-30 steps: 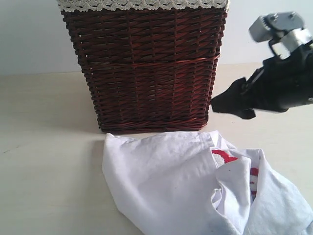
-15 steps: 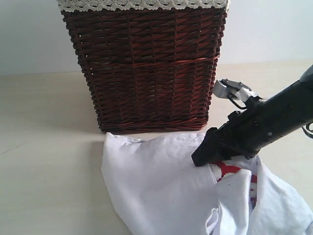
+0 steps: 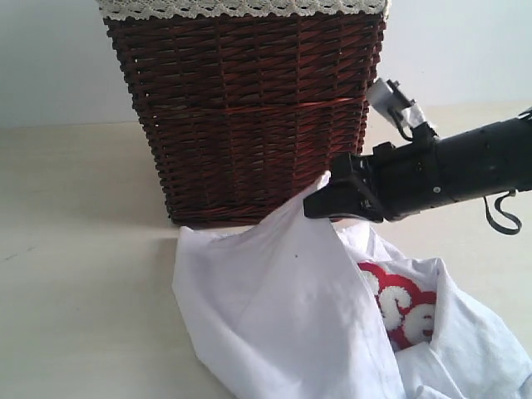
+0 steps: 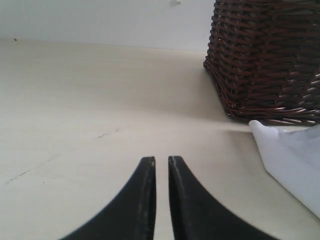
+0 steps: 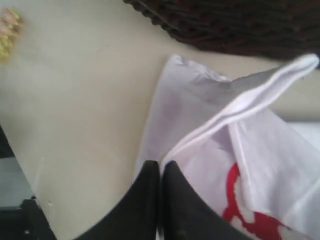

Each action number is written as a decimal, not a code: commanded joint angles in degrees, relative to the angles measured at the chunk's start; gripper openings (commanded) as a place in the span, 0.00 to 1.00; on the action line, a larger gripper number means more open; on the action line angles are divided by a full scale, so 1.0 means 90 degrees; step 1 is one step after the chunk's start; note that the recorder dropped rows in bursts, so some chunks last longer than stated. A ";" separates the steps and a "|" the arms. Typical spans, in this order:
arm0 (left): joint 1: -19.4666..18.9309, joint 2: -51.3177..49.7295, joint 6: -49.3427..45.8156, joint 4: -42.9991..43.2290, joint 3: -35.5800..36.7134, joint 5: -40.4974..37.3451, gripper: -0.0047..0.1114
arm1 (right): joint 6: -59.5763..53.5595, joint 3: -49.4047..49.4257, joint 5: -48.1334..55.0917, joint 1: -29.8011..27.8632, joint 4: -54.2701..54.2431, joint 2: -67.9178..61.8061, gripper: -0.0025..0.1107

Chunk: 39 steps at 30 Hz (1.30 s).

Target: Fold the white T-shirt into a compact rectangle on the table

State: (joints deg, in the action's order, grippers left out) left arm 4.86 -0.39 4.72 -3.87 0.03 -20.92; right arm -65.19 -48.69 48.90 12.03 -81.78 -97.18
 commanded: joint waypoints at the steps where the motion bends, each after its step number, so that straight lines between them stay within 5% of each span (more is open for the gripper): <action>1: 0.0037 0.0044 -0.0012 0.0012 -0.0003 0.0038 0.14 | -0.0097 -0.0039 0.0711 0.0226 -0.0541 0.0255 0.02; 7: 0.0037 0.0044 -0.0012 0.0012 -0.0003 0.0038 0.14 | -0.0316 -0.0039 0.0615 0.1387 -0.0719 0.0352 0.02; 16: 0.0037 0.0044 -0.0012 0.0012 -0.0003 0.0038 0.14 | -0.2533 -0.0056 -0.1551 0.2899 -0.2019 0.0352 0.04; 24: 0.0037 0.0044 -0.0012 0.0012 -0.0003 0.0038 0.14 | -0.2905 -0.0424 -0.1848 0.3739 -0.2003 0.0940 0.52; 30: 0.0037 0.0044 -0.0012 0.0012 -0.0003 0.0038 0.14 | -0.2719 -0.0557 -0.2798 0.3253 -0.0640 0.1600 0.48; 39: 0.0037 0.0044 -0.0012 0.0012 -0.0003 0.0038 0.14 | 0.1557 -0.0543 -0.2181 0.1180 0.4925 0.1171 0.21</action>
State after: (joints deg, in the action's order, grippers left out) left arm 4.86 -0.39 4.72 -3.87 0.03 -20.92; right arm -60.63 -53.54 26.83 28.44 -50.22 -84.11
